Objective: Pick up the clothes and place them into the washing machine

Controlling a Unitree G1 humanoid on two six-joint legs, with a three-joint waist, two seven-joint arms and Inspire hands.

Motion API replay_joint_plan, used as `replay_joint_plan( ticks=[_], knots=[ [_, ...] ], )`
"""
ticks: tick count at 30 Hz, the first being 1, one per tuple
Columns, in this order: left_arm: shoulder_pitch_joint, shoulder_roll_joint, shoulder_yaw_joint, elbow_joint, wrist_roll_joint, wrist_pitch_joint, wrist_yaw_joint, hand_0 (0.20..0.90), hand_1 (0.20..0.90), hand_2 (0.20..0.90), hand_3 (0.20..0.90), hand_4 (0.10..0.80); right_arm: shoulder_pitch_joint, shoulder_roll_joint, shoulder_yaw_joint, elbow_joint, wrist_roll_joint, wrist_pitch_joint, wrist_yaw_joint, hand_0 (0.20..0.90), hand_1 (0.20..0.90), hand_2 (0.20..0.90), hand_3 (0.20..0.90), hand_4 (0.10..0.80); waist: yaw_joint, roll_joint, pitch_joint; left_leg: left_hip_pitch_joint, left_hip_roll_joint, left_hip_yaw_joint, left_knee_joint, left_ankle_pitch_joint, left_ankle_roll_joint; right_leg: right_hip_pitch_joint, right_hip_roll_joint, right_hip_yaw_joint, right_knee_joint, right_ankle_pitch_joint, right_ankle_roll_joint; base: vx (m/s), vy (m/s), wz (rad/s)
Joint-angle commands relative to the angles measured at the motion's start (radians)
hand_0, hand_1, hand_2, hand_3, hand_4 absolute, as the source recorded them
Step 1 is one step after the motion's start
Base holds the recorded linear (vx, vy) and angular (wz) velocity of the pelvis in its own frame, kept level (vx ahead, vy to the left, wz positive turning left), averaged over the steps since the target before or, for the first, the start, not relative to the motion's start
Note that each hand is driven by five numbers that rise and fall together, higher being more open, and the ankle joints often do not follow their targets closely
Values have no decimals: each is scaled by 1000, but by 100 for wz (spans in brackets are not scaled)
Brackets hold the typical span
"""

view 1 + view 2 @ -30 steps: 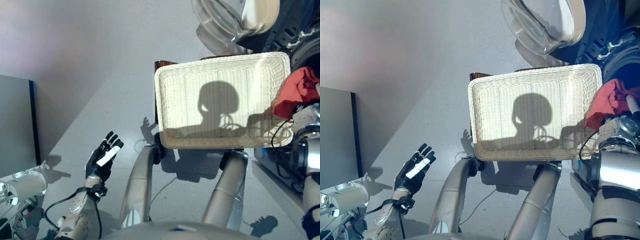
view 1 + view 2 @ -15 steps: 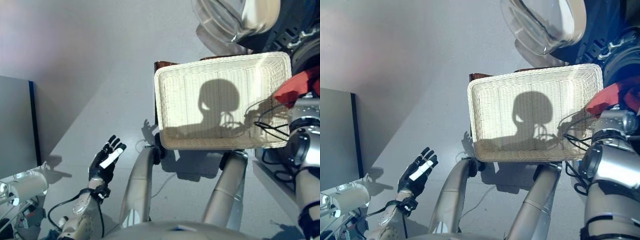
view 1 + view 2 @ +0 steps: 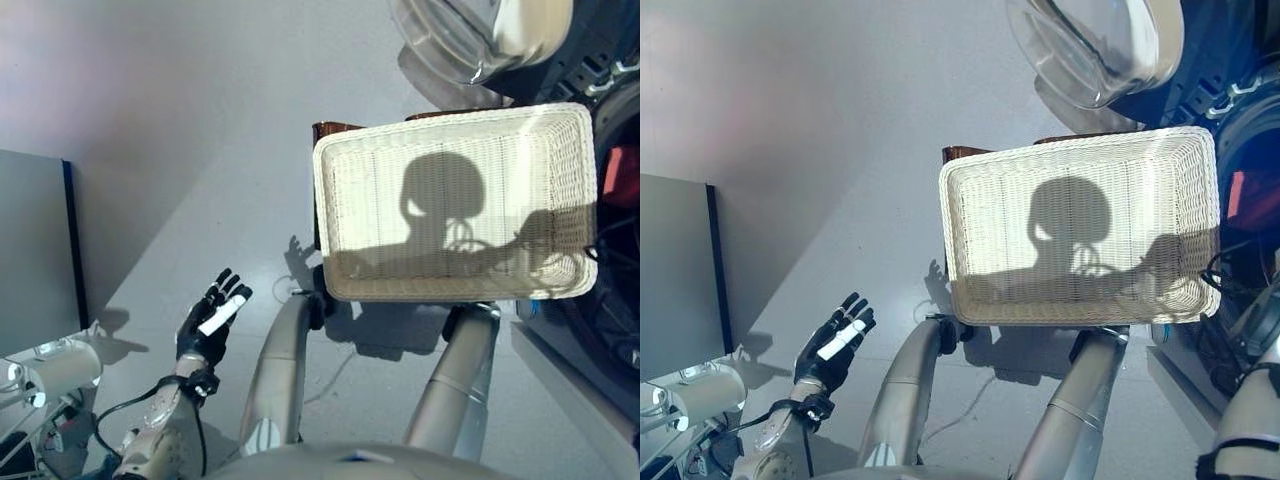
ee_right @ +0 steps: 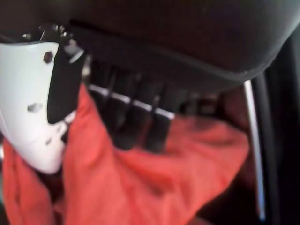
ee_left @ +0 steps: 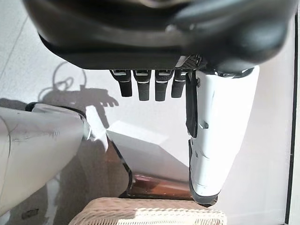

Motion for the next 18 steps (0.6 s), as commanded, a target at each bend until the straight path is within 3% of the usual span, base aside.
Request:
replay_joint_plan(
  ticks=[1, 7, 8, 9, 10, 18],
  knots=[
    [94, 59, 82, -16, -1, -38, 0, 900, 900, 900, 900, 800, 35, -197, 133, -36, -108, -42, -34, 200, 200, 200, 200, 300, -31, 12, -45, 73, 78, -72, -133, 75, -114, 14, -14, 28, -14, -23, -19, 0, 0, 0],
    [85, 54, 68, -17, -3, -49, 7, 900, 900, 900, 900, 800, 38, -109, 153, -46, -150, -36, -34, 200, 200, 200, 200, 300, -24, 19, -44, 64, 77, -65, -127, 77, -110, 7, -12, 31, -13, -17, -22, -3, 3, -2],
    [82, 54, 68, -15, -2, -51, 6, 900, 900, 900, 900, 800, 42, -93, 149, -43, -149, -31, -20, 496, 496, 496, 496, 512, -23, 20, -43, 61, 77, -66, -123, 76, -110, 7, -12, 31, -11, -18, -22, -16, -4, -3],
    [77, 57, 67, -13, -3, -53, 6, 900, 900, 900, 900, 800, 39, -77, 154, -49, -145, -31, -3, 496, 496, 496, 496, 512, -19, 21, -43, 60, 77, -66, -123, 76, -110, 8, -12, 30, -10, -18, -22, 0, 0, 0],
    [75, 57, 68, -12, -6, -56, 7, 900, 900, 900, 900, 800, 35, -63, 159, -55, -141, -32, 6, 900, 900, 900, 900, 800, -17, 21, -43, 60, 78, -66, -122, 76, -109, 8, -12, 29, -10, -19, -23, 0, 0, 0],
    [61, 55, 76, -13, 1, -73, -4, 900, 900, 900, 900, 800, 53, 18, 176, -105, -176, -39, 65, 900, 900, 900, 900, 800, -16, 18, -31, 60, 76, -68, -112, 77, -110, 22, -9, 19, -11, -16, -25, 0, 0, 0]
  ],
)
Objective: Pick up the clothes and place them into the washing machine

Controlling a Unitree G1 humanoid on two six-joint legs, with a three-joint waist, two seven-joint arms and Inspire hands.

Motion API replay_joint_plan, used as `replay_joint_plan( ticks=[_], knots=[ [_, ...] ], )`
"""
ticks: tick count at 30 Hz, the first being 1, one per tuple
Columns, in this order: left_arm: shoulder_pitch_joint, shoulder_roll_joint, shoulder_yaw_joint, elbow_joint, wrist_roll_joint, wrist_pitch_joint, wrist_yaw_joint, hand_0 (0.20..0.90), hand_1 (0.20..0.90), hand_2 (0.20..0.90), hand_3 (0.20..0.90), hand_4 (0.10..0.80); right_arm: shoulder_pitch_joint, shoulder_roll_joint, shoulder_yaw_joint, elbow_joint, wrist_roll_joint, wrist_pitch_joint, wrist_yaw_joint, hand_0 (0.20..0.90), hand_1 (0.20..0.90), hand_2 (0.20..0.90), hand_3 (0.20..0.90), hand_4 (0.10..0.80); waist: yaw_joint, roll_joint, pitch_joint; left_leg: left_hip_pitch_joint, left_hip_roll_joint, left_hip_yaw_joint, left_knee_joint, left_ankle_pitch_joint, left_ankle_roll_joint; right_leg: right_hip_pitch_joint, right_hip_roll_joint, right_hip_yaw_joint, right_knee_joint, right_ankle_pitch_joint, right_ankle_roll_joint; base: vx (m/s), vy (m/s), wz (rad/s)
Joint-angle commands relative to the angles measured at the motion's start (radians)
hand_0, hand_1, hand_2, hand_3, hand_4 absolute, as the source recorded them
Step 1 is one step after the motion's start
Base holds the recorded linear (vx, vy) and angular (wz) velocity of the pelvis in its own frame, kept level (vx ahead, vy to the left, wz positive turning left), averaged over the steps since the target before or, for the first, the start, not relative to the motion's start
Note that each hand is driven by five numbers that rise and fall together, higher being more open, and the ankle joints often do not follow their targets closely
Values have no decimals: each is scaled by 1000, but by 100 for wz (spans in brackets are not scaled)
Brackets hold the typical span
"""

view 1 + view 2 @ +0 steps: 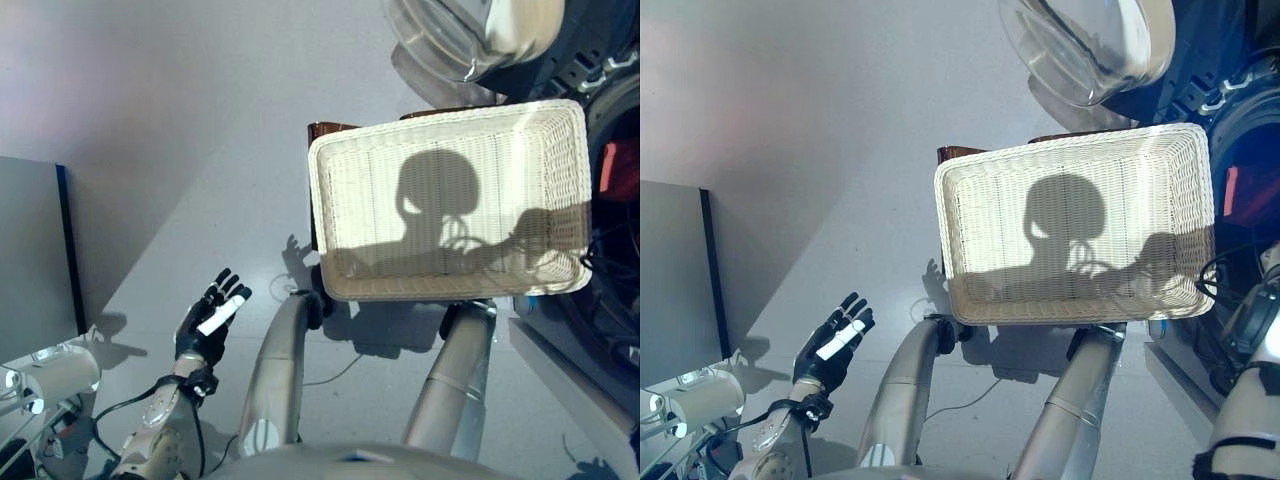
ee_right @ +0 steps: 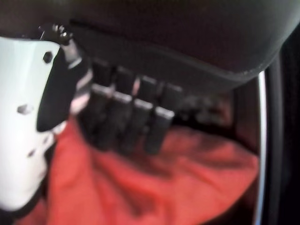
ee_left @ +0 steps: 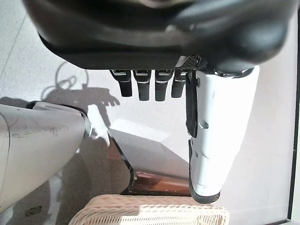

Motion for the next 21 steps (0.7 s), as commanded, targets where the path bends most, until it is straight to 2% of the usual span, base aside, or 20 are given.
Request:
replay_joint_plan(
  ticks=[1, 7, 9, 11, 16, 21],
  knots=[
    [61, 56, 81, -12, 2, -72, -1, 900, 900, 900, 900, 800, 56, -18, 99, -105, -68, -64, 6, 900, 900, 900, 900, 800, -1, 20, -32, 59, 73, -74, -117, 81, -114, 22, -16, 8, -4, -20, -31, 0, 0, 0],
    [73, 45, 98, -15, 7, -91, -9, 900, 900, 900, 900, 800, 164, 110, 137, -273, -203, -95, 39, 900, 900, 900, 900, 800, -16, -1, -11, 62, 75, -68, -120, 86, -112, 34, -6, 4, -26, -3, -34, -6, 1, -1],
    [72, 45, 100, -11, 10, -93, -10, 900, 900, 900, 900, 800, 179, 124, 146, -281, -226, -92, 43, 900, 900, 900, 900, 800, -20, -6, -8, 63, 75, -68, -120, 86, -112, 35, -5, 4, -28, 0, -34, -10, 4, -4],
    [74, 41, 114, 6, 11, -96, -16, 900, 900, 900, 900, 800, 223, 174, 171, -299, -304, -79, 58, 900, 900, 900, 900, 800, -28, -20, -3, 58, 75, -68, -113, 84, -111, 38, -2, 2, -33, 7, -35, -19, 7, -5],
    [74, 39, 120, 20, 15, -101, -21, 900, 900, 900, 900, 800, 229, 213, 183, -264, -361, -51, 46, 900, 900, 900, 900, 800, -22, -22, -4, 54, 75, -71, -106, 83, -110, 42, -3, 1, -39, 12, -35, -8, -2, -3],
    [69, 46, 122, 22, 23, -103, -24, 900, 900, 900, 900, 800, 219, 242, 248, -232, -461, 5, 57, 900, 900, 900, 900, 800, -14, -24, -1, 55, 74, -66, -108, 88, -108, 46, -4, -2, -47, 21, -34, 0, 0, 0]
  ],
)
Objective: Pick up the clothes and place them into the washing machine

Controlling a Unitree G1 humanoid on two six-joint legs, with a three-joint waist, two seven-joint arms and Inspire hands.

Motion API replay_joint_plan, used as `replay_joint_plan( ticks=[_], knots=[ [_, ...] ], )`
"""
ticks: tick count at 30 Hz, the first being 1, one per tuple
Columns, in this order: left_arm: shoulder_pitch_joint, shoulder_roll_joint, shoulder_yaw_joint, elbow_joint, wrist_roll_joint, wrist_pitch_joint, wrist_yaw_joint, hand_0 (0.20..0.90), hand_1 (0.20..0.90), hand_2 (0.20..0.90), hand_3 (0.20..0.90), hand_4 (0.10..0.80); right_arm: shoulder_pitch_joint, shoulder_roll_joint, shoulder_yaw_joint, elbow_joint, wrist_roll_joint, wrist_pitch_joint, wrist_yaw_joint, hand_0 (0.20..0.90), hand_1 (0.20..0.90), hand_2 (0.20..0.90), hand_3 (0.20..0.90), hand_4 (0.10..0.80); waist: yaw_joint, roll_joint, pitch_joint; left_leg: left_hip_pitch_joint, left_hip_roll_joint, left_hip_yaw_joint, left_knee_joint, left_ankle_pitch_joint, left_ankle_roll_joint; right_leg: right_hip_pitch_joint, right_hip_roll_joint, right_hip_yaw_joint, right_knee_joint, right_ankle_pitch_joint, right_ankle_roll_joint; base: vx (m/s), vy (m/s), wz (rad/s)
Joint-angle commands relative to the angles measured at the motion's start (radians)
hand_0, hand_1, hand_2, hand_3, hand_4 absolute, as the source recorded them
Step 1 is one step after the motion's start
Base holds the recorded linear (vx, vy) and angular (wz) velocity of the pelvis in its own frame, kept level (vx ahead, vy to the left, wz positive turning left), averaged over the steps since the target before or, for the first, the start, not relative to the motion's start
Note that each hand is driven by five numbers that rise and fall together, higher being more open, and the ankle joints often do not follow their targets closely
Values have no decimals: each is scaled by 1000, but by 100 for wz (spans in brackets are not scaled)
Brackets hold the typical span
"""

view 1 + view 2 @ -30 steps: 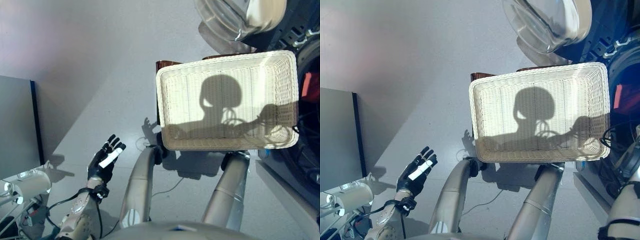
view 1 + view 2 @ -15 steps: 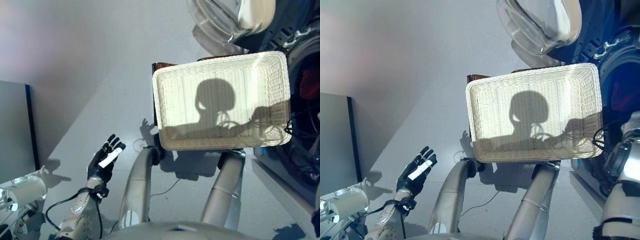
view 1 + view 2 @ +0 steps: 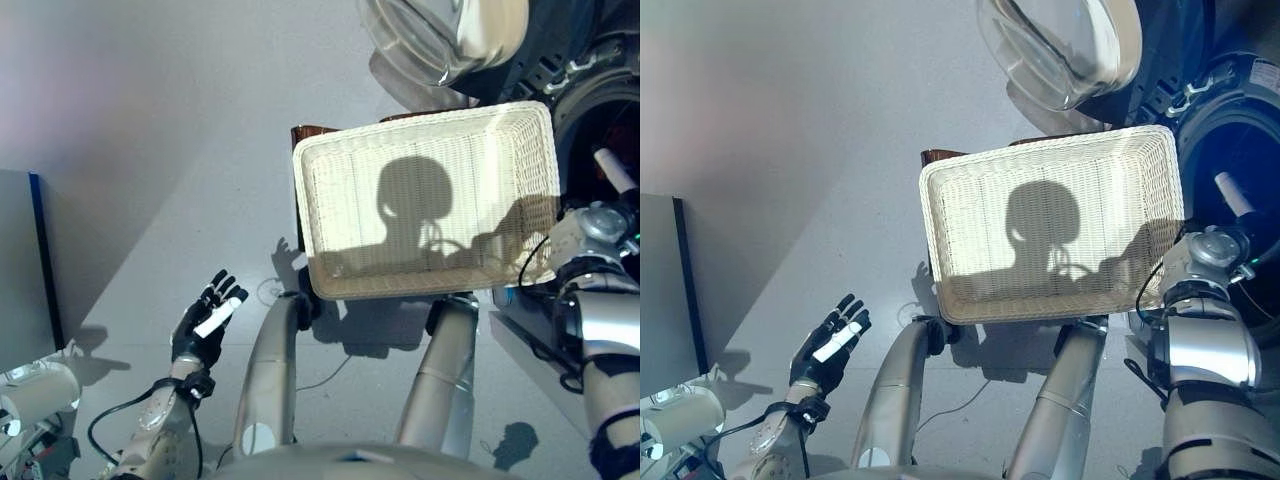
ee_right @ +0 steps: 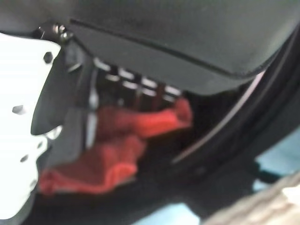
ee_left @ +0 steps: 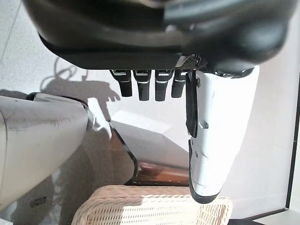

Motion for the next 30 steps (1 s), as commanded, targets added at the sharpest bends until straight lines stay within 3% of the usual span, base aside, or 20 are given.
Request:
replay_joint_plan(
  ticks=[1, 10, 19, 30],
  knots=[
    [68, 49, 112, -21, 22, -79, -4, 900, 900, 900, 900, 800, 15, -30, 81, -21, -127, 1, -5, 900, 900, 900, 900, 800, 22, -1, -3, 52, 56, -54, -123, 94, -102, 27, -21, 14, -38, 18, -27, 0, 0, 0],
    [50, 46, 124, -9, 35, -83, -13, 900, 900, 900, 900, 800, 103, 45, 56, -11, -172, 20, 16, 900, 900, 900, 900, 800, 28, -12, 0, 115, 53, -60, -186, 119, -102, 112, -20, -25, -94, 35, -22, 4, -3, 0],
    [42, 17, 160, 10, 47, -73, -26, 900, 900, 900, 900, 800, 332, 132, 54, -229, -162, -58, 135, 900, 900, 900, 900, 800, -3, -65, -1, 261, 35, -79, -315, 166, -107, 316, -32, -100, -255, 97, -3, 59, -40, 6],
    [2, -24, 178, 74, 124, -58, -27, 900, 900, 900, 900, 800, 547, 220, 59, -341, -185, -66, 240, 900, 900, 900, 900, 800, -24, -127, 8, 490, 37, -96, -464, 213, -112, 614, -36, -215, -432, 155, 11, 92, -32, 8]
  ],
)
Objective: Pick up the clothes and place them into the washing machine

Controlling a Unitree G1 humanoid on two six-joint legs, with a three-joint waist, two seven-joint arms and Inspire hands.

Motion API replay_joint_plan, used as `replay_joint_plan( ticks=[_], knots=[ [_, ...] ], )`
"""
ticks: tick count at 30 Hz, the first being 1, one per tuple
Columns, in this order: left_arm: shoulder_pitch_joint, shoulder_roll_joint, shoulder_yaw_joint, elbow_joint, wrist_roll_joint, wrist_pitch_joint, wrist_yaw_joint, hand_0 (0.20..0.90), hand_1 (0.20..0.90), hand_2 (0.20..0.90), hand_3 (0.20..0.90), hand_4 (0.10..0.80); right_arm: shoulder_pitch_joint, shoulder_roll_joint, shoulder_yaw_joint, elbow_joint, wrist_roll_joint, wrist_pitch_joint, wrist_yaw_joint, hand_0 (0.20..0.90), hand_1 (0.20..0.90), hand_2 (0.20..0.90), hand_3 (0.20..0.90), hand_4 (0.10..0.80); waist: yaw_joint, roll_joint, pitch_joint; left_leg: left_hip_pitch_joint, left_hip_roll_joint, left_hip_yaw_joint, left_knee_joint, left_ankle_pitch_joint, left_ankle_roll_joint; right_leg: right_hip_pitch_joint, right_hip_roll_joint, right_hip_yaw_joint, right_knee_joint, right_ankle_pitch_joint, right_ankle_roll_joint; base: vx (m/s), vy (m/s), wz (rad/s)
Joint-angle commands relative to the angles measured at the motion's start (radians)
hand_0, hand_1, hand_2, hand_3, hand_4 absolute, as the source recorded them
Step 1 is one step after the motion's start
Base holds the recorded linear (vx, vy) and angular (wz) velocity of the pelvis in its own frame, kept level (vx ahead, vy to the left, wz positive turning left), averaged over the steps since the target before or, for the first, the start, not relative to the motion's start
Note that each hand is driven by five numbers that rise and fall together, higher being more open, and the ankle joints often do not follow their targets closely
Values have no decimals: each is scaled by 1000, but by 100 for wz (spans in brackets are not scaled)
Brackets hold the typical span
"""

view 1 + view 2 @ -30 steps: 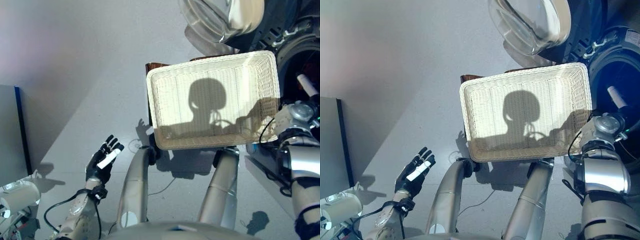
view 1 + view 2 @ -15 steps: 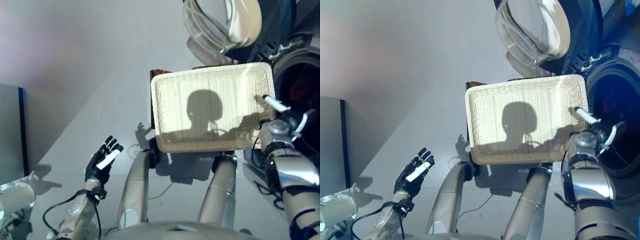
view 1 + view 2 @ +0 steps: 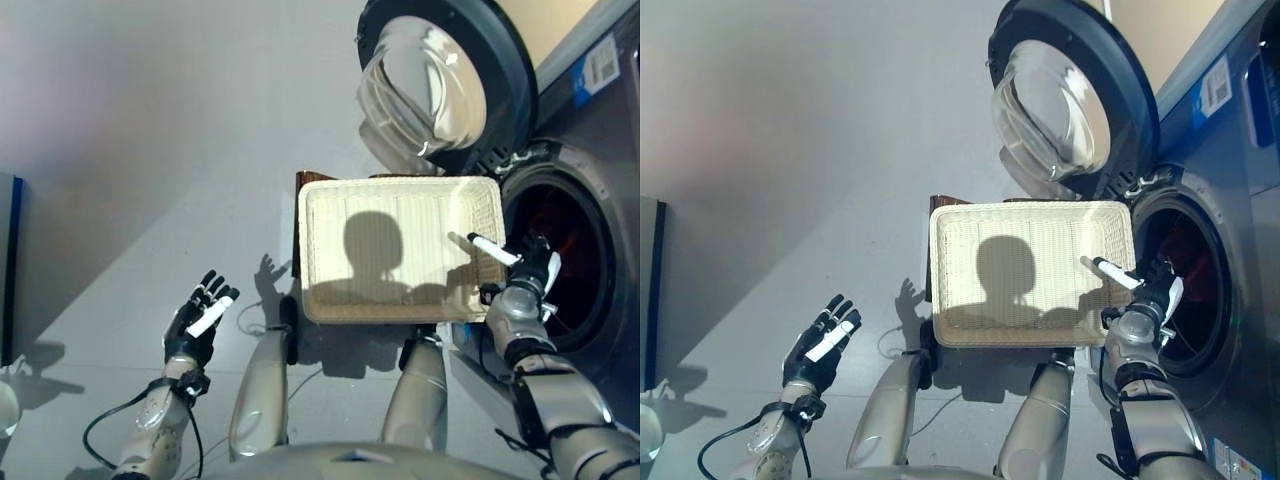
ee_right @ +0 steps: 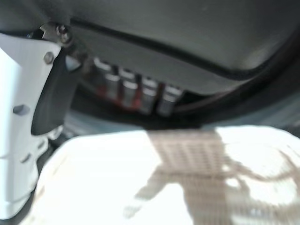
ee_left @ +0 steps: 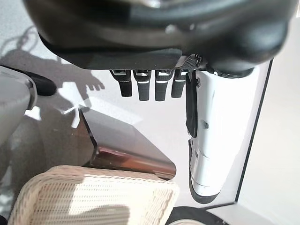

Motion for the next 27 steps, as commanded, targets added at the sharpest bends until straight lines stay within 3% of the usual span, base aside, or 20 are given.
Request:
replay_joint_plan(
  ticks=[1, 9, 15, 27],
  knots=[
    [25, 40, 79, -32, 36, -55, -10, 900, 900, 900, 900, 800, 61, -2, 26, -78, -18, -62, 15, 900, 900, 900, 900, 800, 1, -38, -26, 63, 44, -31, -117, 92, -86, 104, -34, -24, -108, 77, 17, 115, -54, 9],
    [-15, 25, 77, 35, 146, -52, -16, 900, 900, 900, 900, 800, 197, 69, 67, -187, -13, -74, 103, 900, 900, 900, 900, 800, -18, -86, -51, 192, 62, -19, -212, 127, -92, 245, -21, -74, -219, 121, 22, 91, -27, 0],
    [-58, 11, 78, 71, 253, -57, 4, 900, 900, 900, 900, 800, 274, 138, 89, -259, 18, -77, 164, 900, 900, 900, 900, 800, -35, -116, -111, 312, 92, 8, -276, 132, -91, 329, -2, -91, -276, 146, 22, 91, 1, -13],
    [-69, -67, 96, 107, 272, -39, 21, 900, 900, 900, 900, 800, 391, 247, 87, -252, 82, -52, 220, 900, 900, 900, 900, 800, -52, -122, -216, 521, 120, 65, -362, 131, -83, 469, 33, -82, -291, 108, 22, 90, 9, -14]
  ],
)
